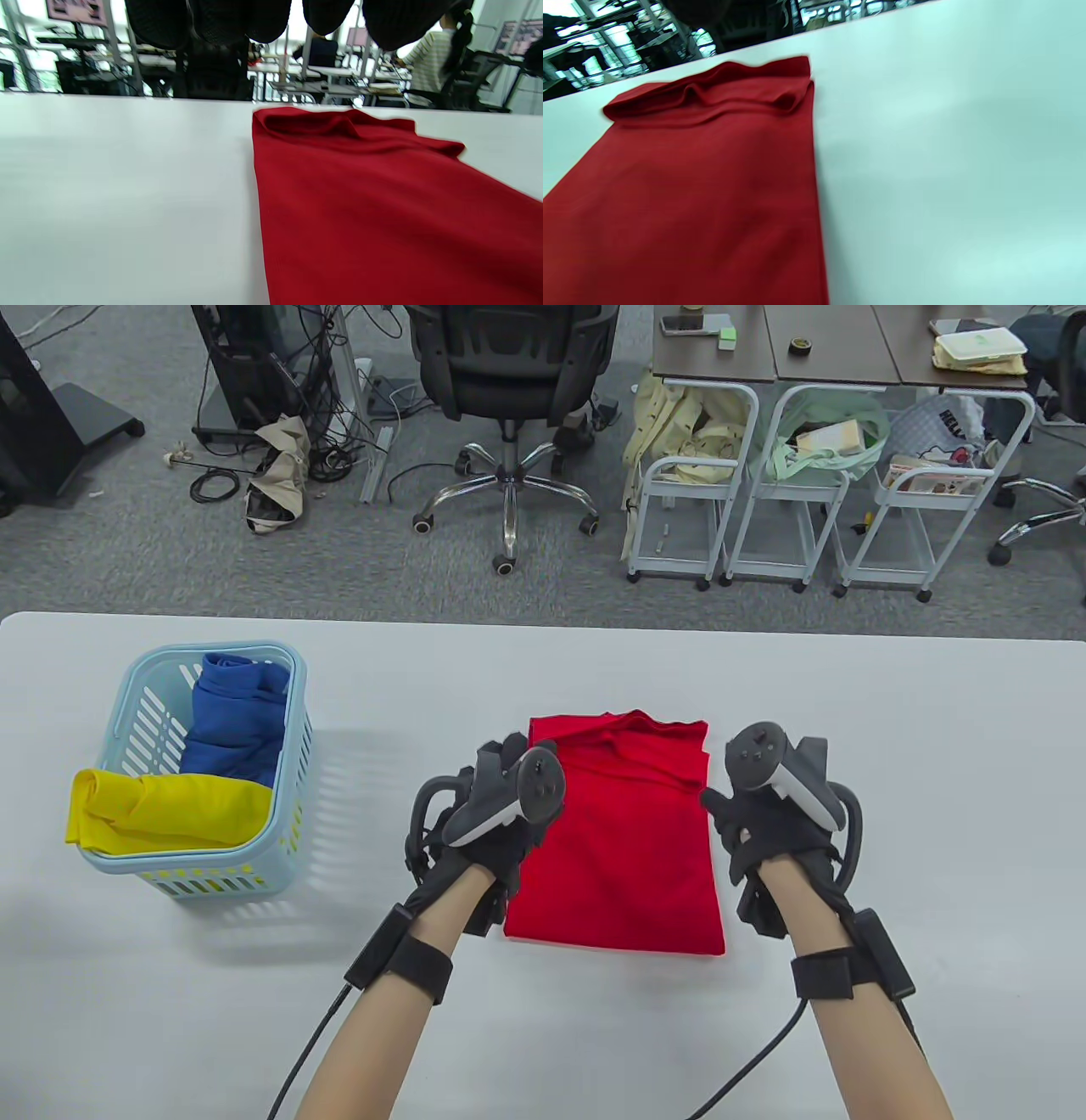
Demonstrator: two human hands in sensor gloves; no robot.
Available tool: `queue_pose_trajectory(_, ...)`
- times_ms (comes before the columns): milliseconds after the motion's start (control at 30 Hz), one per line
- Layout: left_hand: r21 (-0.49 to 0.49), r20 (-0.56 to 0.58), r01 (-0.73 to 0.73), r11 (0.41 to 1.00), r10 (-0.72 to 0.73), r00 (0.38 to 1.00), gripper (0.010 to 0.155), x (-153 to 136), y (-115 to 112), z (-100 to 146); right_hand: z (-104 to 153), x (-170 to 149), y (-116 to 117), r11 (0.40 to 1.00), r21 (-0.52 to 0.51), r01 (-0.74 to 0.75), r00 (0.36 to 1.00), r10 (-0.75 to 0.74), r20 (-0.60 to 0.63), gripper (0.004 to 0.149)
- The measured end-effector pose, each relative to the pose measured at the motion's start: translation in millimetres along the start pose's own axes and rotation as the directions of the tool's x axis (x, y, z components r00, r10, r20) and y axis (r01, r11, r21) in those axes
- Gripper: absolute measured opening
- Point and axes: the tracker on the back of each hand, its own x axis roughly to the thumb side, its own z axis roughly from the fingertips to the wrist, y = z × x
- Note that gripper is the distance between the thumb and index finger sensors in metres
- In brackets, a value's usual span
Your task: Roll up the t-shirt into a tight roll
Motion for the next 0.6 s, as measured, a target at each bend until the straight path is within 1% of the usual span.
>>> queue_pose_trajectory(33, -0.071, 0.037, -0.01, 0.997, 0.013, 0.999, 0.067, 1, -15, 1, 4, 3, 15, 0.999, 0.043, 0.003, 0.999, -0.005, 0.047, 0.066)
queue_pose_trajectory(67, -0.153, 0.048, -0.017, 0.988, 0.024, 0.999, 0.068, 1, -33, 3, 7, 6, 31, 0.993, 0.113, -0.018, 0.99, 0.001, 0.142, 0.065)
queue_pose_trajectory(100, -0.199, 0.062, -0.019, 0.98, 0.031, 0.998, 0.068, 2, -44, 5, 9, 8, 43, 0.985, 0.163, -0.047, 0.981, 0.015, 0.194, 0.065)
queue_pose_trajectory(133, -0.263, 0.093, -0.006, 0.965, 0.031, 0.995, 0.069, 2, -60, 7, 14, 10, 62, 0.965, 0.237, -0.115, 0.973, 0.061, 0.221, 0.066)
queue_pose_trajectory(167, -0.312, 0.101, 0.013, 0.95, 0.02, 0.995, 0.069, 2, -74, 10, 17, 11, 75, 0.949, 0.267, -0.166, 0.967, 0.104, 0.232, 0.065)
queue_pose_trajectory(200, -0.343, 0.091, 0.036, 0.939, -0.006, 0.996, 0.068, 3, -86, 14, 23, 12, 88, 0.937, 0.258, -0.234, 0.955, 0.173, 0.239, 0.066)
queue_pose_trajectory(233, -0.343, 0.097, 0.103, 0.933, -0.074, 0.992, 0.069, 5, -95, 23, 32, 13, 94, 0.928, 0.184, -0.324, 0.931, 0.278, 0.235, 0.068)
queue_pose_trajectory(267, -0.307, 0.123, 0.149, 0.94, -0.116, 0.986, 0.069, 7, -94, 32, 40, 14, 93, 0.917, 0.149, -0.369, 0.91, 0.325, 0.257, 0.067)
queue_pose_trajectory(300, -0.287, 0.13, 0.15, 0.946, -0.116, 0.985, 0.067, 9, -92, 38, 46, 15, 92, 0.918, 0.157, -0.364, 0.91, 0.314, 0.272, 0.066)
queue_pose_trajectory(367, -0.24, 0.136, 0.113, 0.964, -0.082, 0.987, 0.062, 16, -82, 54, 57, 17, 89, 0.929, 0.192, -0.317, 0.916, 0.247, 0.315, 0.061)
queue_pose_trajectory(433, -0.168, 0.144, 0.143, 0.975, -0.119, 0.982, 0.061, 25, -74, 67, 64, 21, 80, 0.923, 0.252, -0.291, 0.913, 0.19, 0.36, 0.057)
queue_pose_trajectory(500, -0.157, 0.158, 0.185, 0.97, -0.16, 0.974, 0.065, 29, -81, 69, 63, 25, 71, 0.934, 0.248, -0.258, 0.914, 0.152, 0.377, 0.054)
queue_pose_trajectory(533, -0.165, 0.163, 0.184, 0.969, -0.157, 0.974, 0.067, 30, -86, 68, 61, 27, 68, 0.94, 0.242, -0.242, 0.916, 0.138, 0.377, 0.054)
queue_pose_trajectory(600, -0.307, 0.164, 0.146, 0.94, -0.099, 0.982, 0.071, 30, -109, 62, 53, 31, 60, 0.957, 0.214, -0.195, 0.917, 0.101, 0.386, 0.054)
